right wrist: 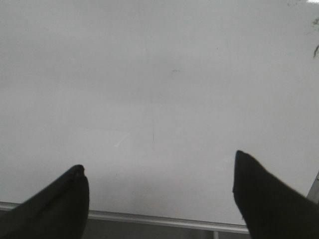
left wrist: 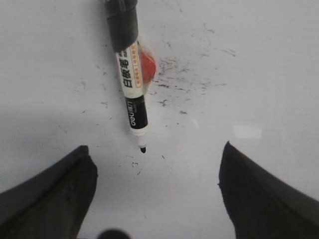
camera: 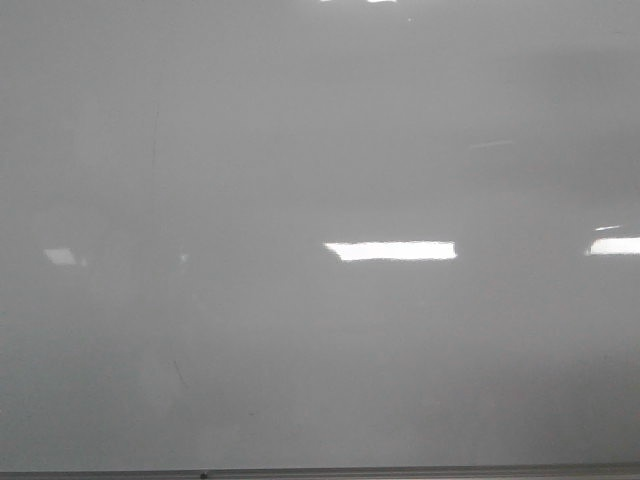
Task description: Write number 8 on whiteboard
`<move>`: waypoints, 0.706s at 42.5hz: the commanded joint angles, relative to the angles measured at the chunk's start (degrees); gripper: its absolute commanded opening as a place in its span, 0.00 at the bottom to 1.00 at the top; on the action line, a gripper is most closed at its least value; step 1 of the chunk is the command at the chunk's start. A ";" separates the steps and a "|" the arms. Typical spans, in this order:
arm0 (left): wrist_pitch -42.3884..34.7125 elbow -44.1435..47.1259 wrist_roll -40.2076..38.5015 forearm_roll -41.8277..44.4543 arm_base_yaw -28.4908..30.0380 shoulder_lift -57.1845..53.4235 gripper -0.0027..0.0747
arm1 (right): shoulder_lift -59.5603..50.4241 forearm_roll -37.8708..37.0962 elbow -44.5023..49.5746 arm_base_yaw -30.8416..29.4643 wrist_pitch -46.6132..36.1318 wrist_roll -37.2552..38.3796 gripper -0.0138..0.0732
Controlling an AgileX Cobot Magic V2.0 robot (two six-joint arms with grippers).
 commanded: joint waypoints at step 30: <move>-23.55 -1.94 -0.54 0.22 0.28 17.65 0.63 | 0.24 -0.56 -2.00 0.02 -3.37 -0.38 0.86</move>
